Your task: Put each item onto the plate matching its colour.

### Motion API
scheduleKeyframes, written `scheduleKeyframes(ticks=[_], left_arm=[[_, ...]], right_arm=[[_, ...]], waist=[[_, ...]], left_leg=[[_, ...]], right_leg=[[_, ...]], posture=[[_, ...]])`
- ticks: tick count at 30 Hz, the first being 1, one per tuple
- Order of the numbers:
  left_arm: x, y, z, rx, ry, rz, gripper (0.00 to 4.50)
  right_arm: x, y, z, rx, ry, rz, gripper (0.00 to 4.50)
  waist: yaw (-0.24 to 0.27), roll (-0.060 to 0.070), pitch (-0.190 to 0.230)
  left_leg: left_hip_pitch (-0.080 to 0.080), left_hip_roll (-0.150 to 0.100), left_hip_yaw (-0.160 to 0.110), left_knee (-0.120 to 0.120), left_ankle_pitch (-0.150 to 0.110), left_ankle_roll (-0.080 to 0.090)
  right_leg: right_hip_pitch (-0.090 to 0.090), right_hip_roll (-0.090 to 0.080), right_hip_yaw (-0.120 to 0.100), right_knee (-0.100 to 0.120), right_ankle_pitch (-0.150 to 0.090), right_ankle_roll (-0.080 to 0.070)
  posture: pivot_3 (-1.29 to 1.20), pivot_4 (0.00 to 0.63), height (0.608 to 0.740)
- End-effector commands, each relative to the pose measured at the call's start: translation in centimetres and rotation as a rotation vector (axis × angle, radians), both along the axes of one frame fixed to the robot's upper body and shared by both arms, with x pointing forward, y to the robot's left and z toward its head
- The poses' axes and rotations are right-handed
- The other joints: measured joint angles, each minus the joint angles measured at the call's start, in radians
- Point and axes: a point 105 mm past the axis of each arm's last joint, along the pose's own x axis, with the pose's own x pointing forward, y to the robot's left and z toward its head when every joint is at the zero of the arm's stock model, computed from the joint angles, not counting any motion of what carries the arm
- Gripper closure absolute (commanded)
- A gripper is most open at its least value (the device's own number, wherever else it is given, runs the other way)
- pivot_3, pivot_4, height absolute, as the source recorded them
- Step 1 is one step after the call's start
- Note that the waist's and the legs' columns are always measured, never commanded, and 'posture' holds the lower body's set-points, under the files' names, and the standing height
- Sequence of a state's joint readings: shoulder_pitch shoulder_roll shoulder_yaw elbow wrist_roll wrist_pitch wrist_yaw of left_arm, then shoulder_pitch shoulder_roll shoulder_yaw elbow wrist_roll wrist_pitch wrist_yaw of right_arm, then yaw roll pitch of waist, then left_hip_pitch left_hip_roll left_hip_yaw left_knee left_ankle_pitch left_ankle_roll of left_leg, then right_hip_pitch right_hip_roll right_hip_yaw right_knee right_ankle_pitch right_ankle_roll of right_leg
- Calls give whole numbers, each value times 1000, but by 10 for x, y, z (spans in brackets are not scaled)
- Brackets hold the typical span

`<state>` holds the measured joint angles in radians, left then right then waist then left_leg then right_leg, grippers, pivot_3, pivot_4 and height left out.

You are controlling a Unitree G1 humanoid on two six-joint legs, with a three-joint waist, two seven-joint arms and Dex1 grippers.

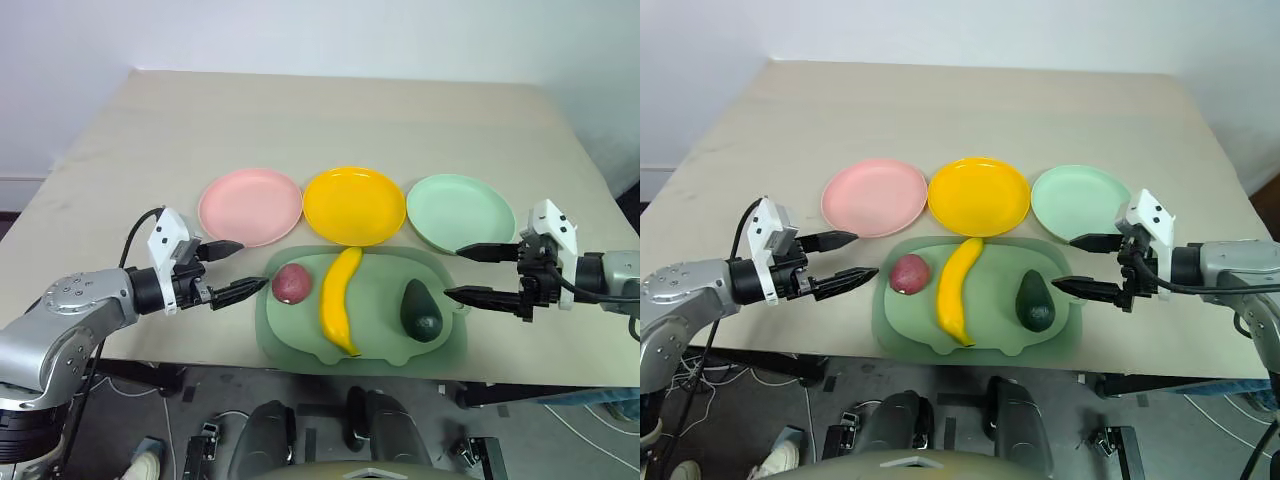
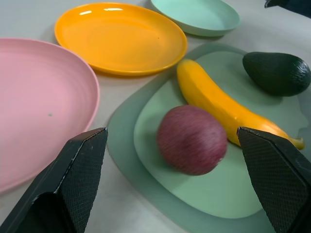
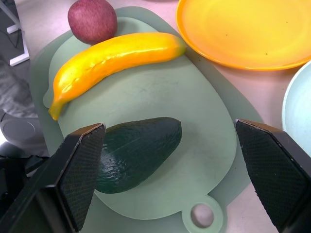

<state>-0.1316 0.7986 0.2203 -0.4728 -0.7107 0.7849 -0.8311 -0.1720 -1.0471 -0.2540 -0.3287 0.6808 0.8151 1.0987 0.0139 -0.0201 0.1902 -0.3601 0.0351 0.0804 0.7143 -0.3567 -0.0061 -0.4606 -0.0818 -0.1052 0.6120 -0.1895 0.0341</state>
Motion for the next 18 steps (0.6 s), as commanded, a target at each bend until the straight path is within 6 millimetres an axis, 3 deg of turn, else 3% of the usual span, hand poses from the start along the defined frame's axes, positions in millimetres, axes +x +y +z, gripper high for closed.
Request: scheduleKeyframes(ticks=[1,5,10,18], left_arm=[[-4,-4,11,14,-42,-34,37],[-3,-5,11,33,-52,-49,37],[-3,-8,14,41,-65,-64,37],[-2,0,12,59,-61,-60,37]], right_arm=[[1,0,14,-17,-56,5,0],[6,-1,8,-47,-48,-14,0],[11,2,14,-43,-79,-42,0],[-4,20,22,-36,-102,-38,0]], waist=[[0,0,0],[0,0,0],[0,0,0],[0,0,1]], left_leg=[[0,0,0,0,0,0],[0,0,0,0,0,0],[0,0,0,0,0,0],[-2,0,0,0,0,0]], right_leg=[[0,0,0,0,0,0],[0,0,0,0,0,0],[0,0,0,0,0,0],[-2,0,0,0,1,1]], posture=[[0,150,740],[0,150,740],[0,150,740],[0,150,740]])
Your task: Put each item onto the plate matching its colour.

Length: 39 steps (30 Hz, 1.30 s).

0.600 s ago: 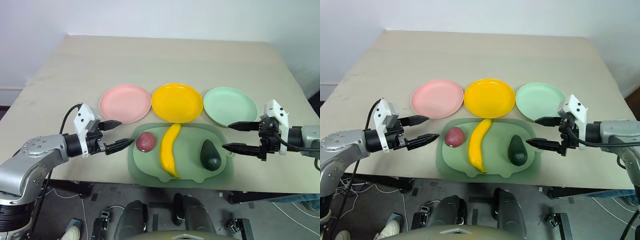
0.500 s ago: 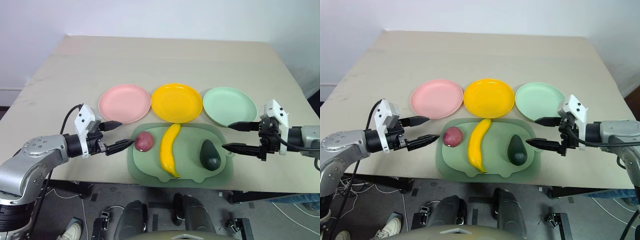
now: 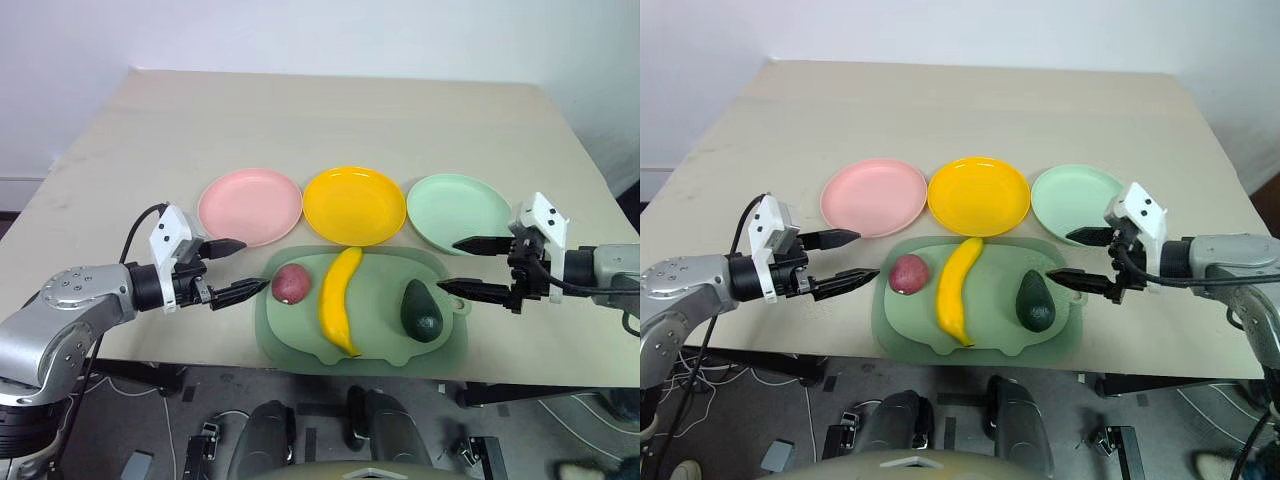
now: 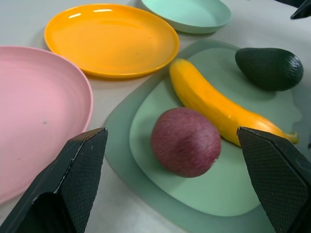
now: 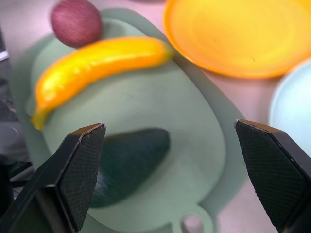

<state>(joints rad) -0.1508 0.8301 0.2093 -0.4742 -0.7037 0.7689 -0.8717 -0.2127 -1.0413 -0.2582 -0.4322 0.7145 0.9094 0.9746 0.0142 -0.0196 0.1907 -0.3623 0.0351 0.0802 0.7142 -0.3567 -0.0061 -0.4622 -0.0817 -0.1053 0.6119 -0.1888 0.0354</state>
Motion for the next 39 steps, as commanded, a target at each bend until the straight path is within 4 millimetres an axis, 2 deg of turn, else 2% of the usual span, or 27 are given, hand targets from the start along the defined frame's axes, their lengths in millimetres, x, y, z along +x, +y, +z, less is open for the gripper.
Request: scheduleKeyframes(ticks=[1,9,17,20,26,31,39], left_arm=[[0,1,7,27,-45,-13,37],[6,-1,7,-15,-51,0,37],[13,-15,4,-33,-43,-48,37],[16,-19,4,-39,-39,-57,37],[17,-27,2,-50,-20,-103,37],[17,-26,10,-64,-16,-132,37],[17,-29,13,-57,-14,-168,37]], right_arm=[[-6,7,11,-8,-56,-5,0],[-20,14,7,-75,-20,-80,0],[-39,20,-6,-153,76,-138,0],[-39,20,-5,-168,84,-159,0],[-26,13,-17,-234,85,-329,0],[-31,19,-26,-237,78,-346,0],[-42,25,-28,-202,101,-320,0]], waist=[[0,0,0],[1,0,0],[1,0,0],[-1,0,0],[-1,-1,0],[0,-1,0],[-1,-1,0]], left_leg=[[0,0,0,0,0,0],[0,0,0,0,0,0],[-3,0,-1,0,0,0],[-4,0,-1,1,0,0],[-6,0,-2,1,0,0],[-10,-1,-2,1,0,0],[-9,-1,-2,2,0,1]], right_leg=[[0,0,0,0,0,0],[0,0,0,0,-1,-1],[-1,0,-1,-1,0,0],[-2,0,-1,-1,0,0],[-3,0,-1,-1,3,-2],[-6,0,-1,-1,3,-2],[-5,0,-1,-1,3,-1]], posture=[[0,150,740],[0,150,740],[0,150,740],[0,150,740],[0,150,740],[0,150,740],[0,150,740]])
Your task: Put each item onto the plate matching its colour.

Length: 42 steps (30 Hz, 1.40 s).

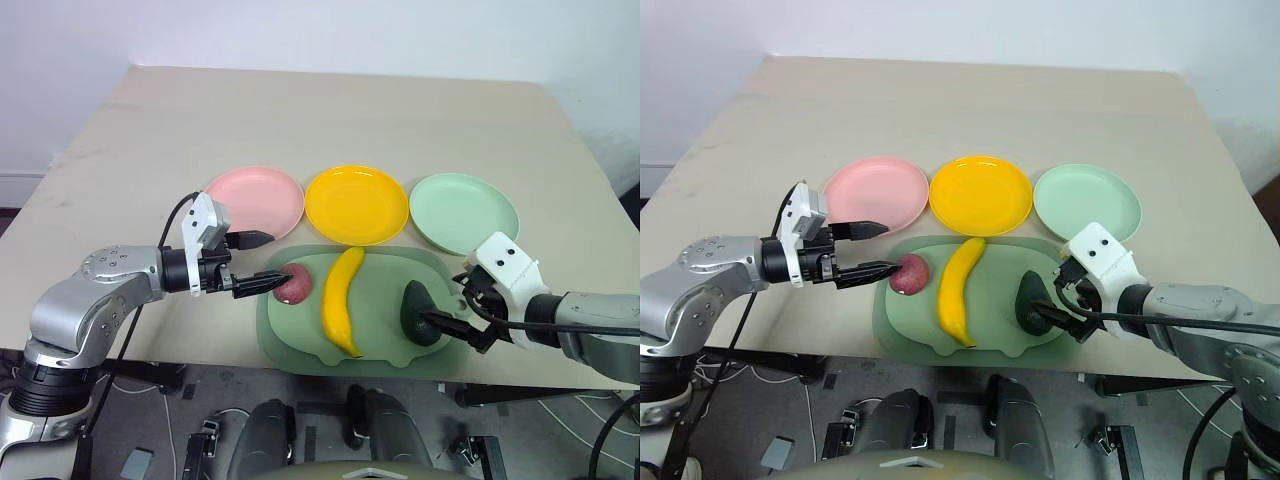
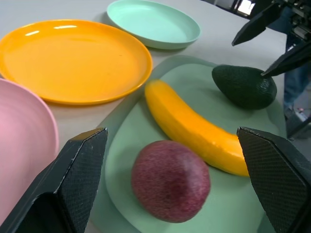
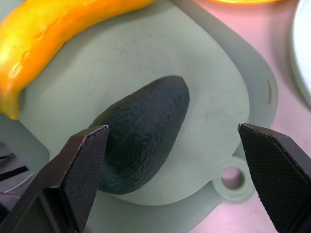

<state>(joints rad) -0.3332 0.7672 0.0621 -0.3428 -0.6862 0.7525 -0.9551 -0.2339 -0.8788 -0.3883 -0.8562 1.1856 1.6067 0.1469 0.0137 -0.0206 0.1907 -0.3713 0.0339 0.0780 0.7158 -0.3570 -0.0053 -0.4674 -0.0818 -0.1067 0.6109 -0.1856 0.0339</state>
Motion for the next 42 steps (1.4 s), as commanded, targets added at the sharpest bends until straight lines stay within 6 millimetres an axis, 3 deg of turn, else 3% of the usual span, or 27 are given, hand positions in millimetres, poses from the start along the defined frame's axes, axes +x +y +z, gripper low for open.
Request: scheduleKeyframes(ticks=[1,16,22,42], left_arm=[[1,-1,10,2,-38,-19,37],[1,-4,7,4,-35,-26,37],[0,-3,6,4,-35,-18,37],[-1,0,5,0,-43,4,37]], right_arm=[[-6,1,2,-1,-7,5,0],[-15,15,-15,56,88,-27,0],[-12,29,-13,87,89,11,0],[4,31,-22,72,102,-22,0]], waist=[[0,0,0],[-1,0,0],[-1,0,0],[0,0,0]], left_leg=[[0,0,0,0,0,0],[0,0,0,0,0,0],[0,0,0,0,0,0],[0,0,0,1,0,0]], right_leg=[[0,0,0,0,0,0],[0,0,0,0,0,0],[0,0,0,0,-1,1],[0,0,0,0,0,1]], posture=[[0,150,740],[0,150,740],[0,150,740],[0,150,740]])
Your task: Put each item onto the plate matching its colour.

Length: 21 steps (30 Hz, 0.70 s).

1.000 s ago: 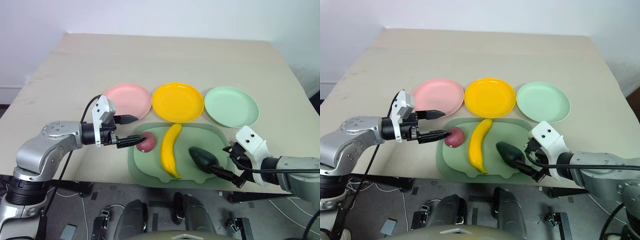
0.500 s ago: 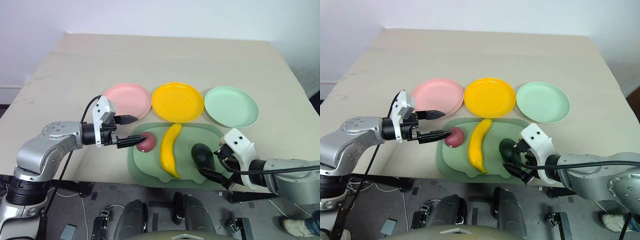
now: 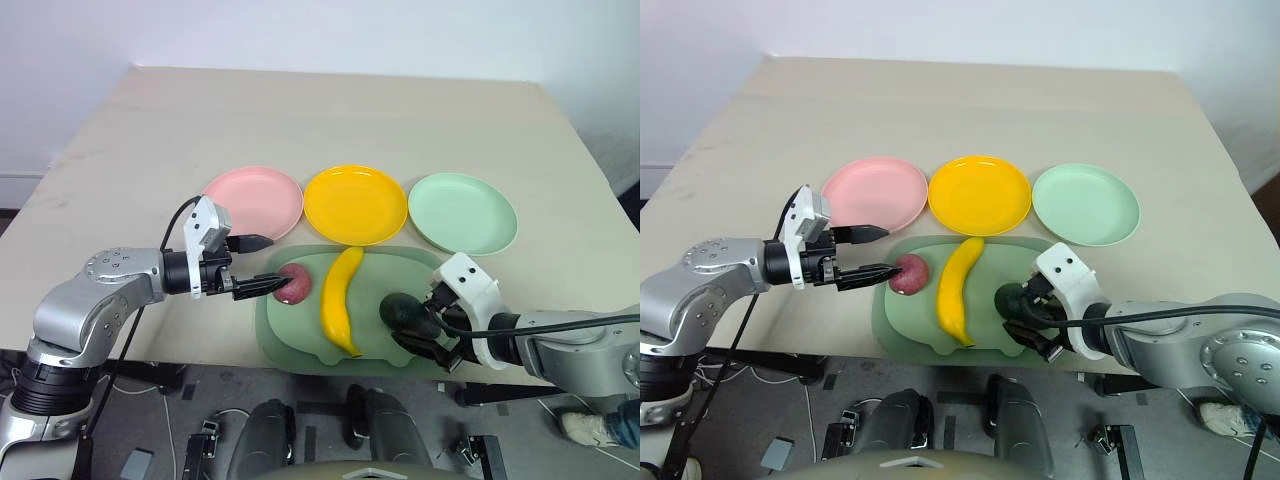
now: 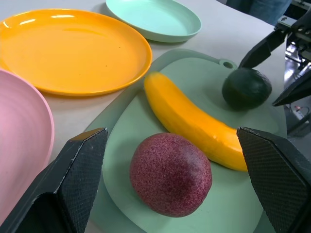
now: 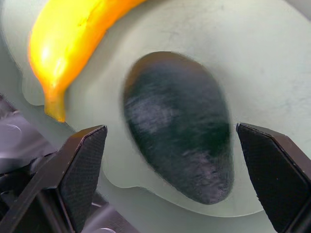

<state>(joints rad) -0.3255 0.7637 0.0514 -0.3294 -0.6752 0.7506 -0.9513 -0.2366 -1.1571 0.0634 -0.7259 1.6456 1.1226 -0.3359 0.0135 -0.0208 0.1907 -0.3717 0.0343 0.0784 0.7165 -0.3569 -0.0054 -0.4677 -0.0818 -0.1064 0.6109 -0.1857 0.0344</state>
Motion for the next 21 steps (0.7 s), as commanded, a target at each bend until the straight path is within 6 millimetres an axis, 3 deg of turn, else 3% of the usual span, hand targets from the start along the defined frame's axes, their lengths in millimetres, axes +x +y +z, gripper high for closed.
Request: scheduleKeyframes(ticks=[1,10,16,21], left_arm=[[-2,-1,11,-5,-63,-8,37],[-2,0,12,-1,-71,2,37],[-4,3,13,4,-71,15,0],[-5,4,14,7,-72,24,0]], right_arm=[[5,3,3,13,-26,0,0],[12,9,-1,13,-25,24,0],[15,12,-2,27,-27,32,1393],[16,14,-2,36,-28,40,1394]], waist=[[0,0,0],[0,0,0],[0,0,0],[0,0,0]], left_leg=[[0,0,0,0,0,0],[0,0,0,0,0,0],[0,0,0,0,0,0],[0,0,0,0,0,0]], right_leg=[[0,0,0,0,0,0],[0,0,0,0,0,0],[0,0,0,0,0,0],[0,0,0,0,0,0]], posture=[[0,150,740],[0,150,740],[0,150,740],[0,150,740]])
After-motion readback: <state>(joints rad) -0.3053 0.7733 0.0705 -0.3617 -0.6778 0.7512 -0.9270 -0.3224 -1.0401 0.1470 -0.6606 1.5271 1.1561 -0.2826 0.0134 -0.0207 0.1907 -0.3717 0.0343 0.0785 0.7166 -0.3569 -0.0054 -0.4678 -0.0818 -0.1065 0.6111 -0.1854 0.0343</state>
